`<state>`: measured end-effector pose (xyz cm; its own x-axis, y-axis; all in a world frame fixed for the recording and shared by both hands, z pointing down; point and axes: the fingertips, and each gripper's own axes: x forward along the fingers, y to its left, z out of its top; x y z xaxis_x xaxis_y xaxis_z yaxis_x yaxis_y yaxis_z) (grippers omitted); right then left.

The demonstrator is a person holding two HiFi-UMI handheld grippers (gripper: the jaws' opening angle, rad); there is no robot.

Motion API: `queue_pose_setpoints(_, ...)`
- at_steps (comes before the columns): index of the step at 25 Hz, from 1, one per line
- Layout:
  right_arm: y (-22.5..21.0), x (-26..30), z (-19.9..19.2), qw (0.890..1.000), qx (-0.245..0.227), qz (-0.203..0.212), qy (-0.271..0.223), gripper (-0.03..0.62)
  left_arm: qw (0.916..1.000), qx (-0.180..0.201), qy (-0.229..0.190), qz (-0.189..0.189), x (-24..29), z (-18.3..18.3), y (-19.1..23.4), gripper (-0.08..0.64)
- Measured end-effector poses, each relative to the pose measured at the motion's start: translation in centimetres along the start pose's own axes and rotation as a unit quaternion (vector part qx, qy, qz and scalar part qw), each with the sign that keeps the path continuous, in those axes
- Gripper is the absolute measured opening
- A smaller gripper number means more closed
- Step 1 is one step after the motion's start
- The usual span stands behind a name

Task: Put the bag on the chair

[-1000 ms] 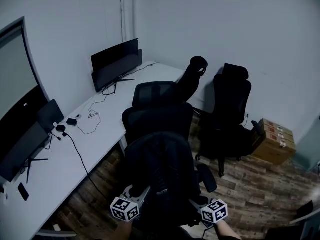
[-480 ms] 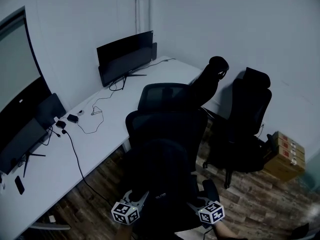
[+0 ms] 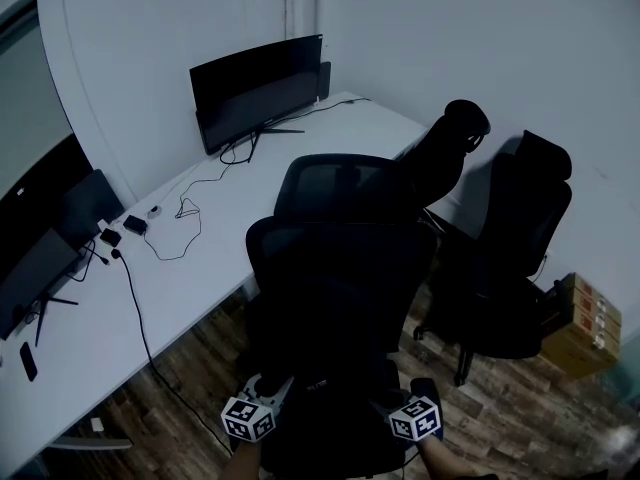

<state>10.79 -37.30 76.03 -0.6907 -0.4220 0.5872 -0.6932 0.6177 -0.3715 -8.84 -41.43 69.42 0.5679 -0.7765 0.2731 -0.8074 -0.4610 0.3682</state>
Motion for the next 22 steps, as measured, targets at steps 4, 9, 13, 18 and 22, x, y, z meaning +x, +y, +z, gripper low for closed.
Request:
queue_pose_setpoints(4,-2.8,2.7,-0.2,1.000,0.002,0.000,0.006,0.106,1.0000,-0.002,0.003,0.009,2.7,-1.4,2.2,0.127)
queue_pose_setpoints(9,-5.4,5.4,-0.6,1.000,0.004,0.000,0.015,0.106,0.9998,-0.007,0.010,0.016,5.3,-3.0,4.5,0.130)
queue_pose_setpoints(13,-6.6,7.0,-1.3,1.000,0.013,0.004,0.023,0.107,0.9994,-0.013,0.020,0.023,6.4,-4.3,5.9,0.137)
queue_pose_setpoints(18,-7.5,8.5,-2.9,0.999,0.027,-0.001,0.034,0.112,0.9990,-0.017,0.031,0.029,7.0,-6.3,7.3,0.151)
queue_pose_setpoints(22,-8.0,9.3,-3.9,0.999,0.036,-0.006,0.038,0.112,0.9981,-0.027,0.041,0.037,7.3,-7.7,8.3,0.170)
